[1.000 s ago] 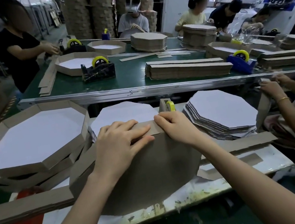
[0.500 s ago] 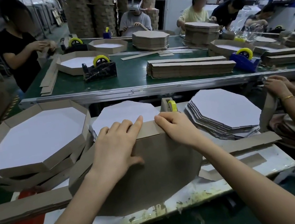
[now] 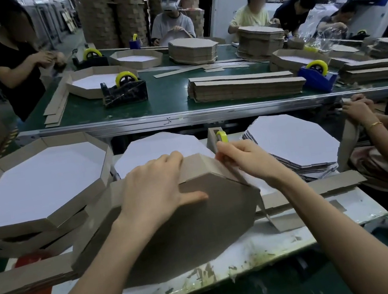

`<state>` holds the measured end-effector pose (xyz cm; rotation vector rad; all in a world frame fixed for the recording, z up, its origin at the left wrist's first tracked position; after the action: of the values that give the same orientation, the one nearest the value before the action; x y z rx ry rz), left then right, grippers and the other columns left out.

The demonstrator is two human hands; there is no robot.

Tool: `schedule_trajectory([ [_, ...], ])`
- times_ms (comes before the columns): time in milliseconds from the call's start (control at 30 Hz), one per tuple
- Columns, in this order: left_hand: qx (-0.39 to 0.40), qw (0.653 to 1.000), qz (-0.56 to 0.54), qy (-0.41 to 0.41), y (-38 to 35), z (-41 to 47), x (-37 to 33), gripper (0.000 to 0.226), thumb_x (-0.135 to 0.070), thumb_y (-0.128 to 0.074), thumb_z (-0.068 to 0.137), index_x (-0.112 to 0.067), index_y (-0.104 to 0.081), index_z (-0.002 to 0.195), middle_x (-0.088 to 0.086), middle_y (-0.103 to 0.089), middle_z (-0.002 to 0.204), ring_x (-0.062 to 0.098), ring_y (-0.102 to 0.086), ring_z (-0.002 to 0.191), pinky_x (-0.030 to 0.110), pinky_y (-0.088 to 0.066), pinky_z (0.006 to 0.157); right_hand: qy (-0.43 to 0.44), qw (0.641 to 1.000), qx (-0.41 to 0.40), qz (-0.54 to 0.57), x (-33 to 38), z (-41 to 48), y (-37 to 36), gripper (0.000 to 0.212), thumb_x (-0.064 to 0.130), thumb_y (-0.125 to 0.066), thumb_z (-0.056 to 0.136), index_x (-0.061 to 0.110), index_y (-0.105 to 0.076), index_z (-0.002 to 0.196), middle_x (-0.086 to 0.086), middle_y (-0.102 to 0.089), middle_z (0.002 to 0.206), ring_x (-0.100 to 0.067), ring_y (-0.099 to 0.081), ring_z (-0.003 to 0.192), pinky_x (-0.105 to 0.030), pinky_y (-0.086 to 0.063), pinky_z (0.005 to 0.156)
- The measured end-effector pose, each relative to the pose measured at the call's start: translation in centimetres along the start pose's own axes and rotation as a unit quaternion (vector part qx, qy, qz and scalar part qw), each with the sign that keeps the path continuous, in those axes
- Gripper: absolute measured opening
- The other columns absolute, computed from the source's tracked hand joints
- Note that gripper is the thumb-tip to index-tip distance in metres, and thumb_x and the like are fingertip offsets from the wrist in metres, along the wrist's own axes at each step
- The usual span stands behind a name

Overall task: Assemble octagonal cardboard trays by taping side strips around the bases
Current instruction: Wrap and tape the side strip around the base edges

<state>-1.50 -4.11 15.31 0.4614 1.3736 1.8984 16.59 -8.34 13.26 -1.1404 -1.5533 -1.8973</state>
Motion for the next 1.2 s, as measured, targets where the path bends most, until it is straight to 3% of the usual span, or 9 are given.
schedule_trajectory([
  [100,-0.041,0.995,-0.082,0.028,1.2,-1.6,2.7,0.078,-0.096,-0.04,0.057,-0.038,-0.046,0.108,-0.017,-0.057,0.092,0.015,-0.057,0.08,0.032,-0.045,0.063,0.009,0.999,0.032,-0.037,0.9,0.1,0.1,0.058,0.052,-0.049,0.098,0.004,-0.054,0.066,-0.001,-0.041,0.061,-0.011,-0.04,0.057,-0.024,-0.031,0.057],
  [167,-0.062,0.986,-0.147,0.055,0.9,-3.0,4.8,0.08,-0.099,-0.037,0.054,-0.042,-0.046,0.109,-0.024,-0.049,0.089,0.01,-0.053,0.077,0.033,-0.051,0.065,0.044,0.998,0.039,-0.034,2.5,0.1,0.2,0.056,0.052,-0.054,0.096,0.009,-0.05,0.06,0.0,-0.037,0.058,-0.01,-0.035,0.054,-0.021,-0.029,0.054],
  [267,-0.066,0.954,-0.271,0.11,-1.1,-5.7,7.9,0.078,-0.096,-0.051,0.051,-0.048,-0.046,0.112,-0.034,-0.049,0.096,0.004,-0.057,0.088,0.036,-0.055,0.073,0.09,0.991,0.09,-0.046,4.7,0.3,-1.0,0.045,0.048,-0.061,0.093,0.018,-0.058,0.059,0.007,-0.047,0.053,-0.004,-0.043,0.05,-0.012,-0.034,0.05],
  [400,-0.057,0.923,-0.351,0.148,-3.5,-8.5,10.1,0.069,-0.084,-0.067,0.051,-0.055,-0.044,0.109,-0.035,-0.052,0.106,0.001,-0.057,0.098,0.025,-0.05,0.076,0.102,0.977,0.173,-0.069,5.0,0.6,-4.7,0.033,0.042,-0.064,0.092,0.013,-0.068,0.076,0.005,-0.061,0.067,-0.006,-0.053,0.061,-0.02,-0.041,0.058],
  [500,-0.053,0.941,-0.304,0.137,-3.1,-8.7,10.2,0.075,-0.085,-0.062,0.058,-0.055,-0.039,0.122,-0.038,-0.045,0.115,-0.005,-0.05,0.104,0.03,-0.05,0.084,0.1,0.98,0.171,-0.021,5.1,1.0,-5.5,0.03,0.039,-0.067,0.091,0.014,-0.067,0.075,0.004,-0.059,0.065,-0.008,-0.05,0.059,-0.017,-0.038,0.054],
  [667,-0.076,0.979,-0.187,0.014,0.4,-6.0,5.4,0.078,-0.081,-0.049,0.076,-0.051,-0.026,0.145,-0.021,-0.036,0.146,-0.001,-0.03,0.133,0.031,-0.029,0.105,0.11,0.979,0.167,-0.028,5.3,0.9,-5.5,0.03,0.038,-0.068,0.091,0.014,-0.067,0.074,0.007,-0.057,0.06,-0.005,-0.047,0.055,-0.014,-0.036,0.051],
  [833,-0.054,0.982,-0.18,-0.017,0.1,-4.6,3.2,0.055,-0.067,-0.043,0.087,-0.041,-0.053,0.135,-0.012,-0.056,0.131,0.008,-0.046,0.122,0.034,-0.039,0.101,0.118,0.987,0.104,-0.045,4.9,0.4,-3.9,0.031,0.038,-0.066,0.093,0.013,-0.072,0.075,-0.002,-0.062,0.062,-0.006,-0.051,0.056,-0.016,-0.038,0.051],
  [1033,-0.05,0.98,-0.187,-0.043,0.0,-4.3,1.8,0.047,-0.065,-0.044,0.086,-0.047,-0.059,0.126,-0.011,-0.06,0.126,0.011,-0.051,0.117,0.036,-0.041,0.095,0.124,0.983,0.102,-0.083,4.2,-0.5,-3.1,0.042,0.037,-0.063,0.095,0.005,-0.06,0.068,-0.004,-0.051,0.061,-0.01,-0.044,0.057,-0.028,-0.036,0.057],
  [1200,-0.054,0.976,-0.202,-0.055,0.2,-4.0,0.9,0.042,-0.063,-0.046,0.086,-0.048,-0.062,0.121,-0.01,-0.062,0.124,0.016,-0.053,0.115,0.042,-0.045,0.091,0.127,0.98,0.126,-0.082,3.6,-0.6,-2.6,0.046,0.032,-0.062,0.096,0.012,-0.048,0.058,0.002,-0.039,0.055,-0.009,-0.035,0.052,-0.025,-0.029,0.053],
])
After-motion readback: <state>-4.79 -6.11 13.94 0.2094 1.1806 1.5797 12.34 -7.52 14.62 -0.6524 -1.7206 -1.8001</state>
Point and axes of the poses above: each hand's wrist, its own z-axis towards the middle knuckle, its own y-axis out of the back of the hand, x = y × z, the point moved 8 cm from there along z, towards the middle knuckle
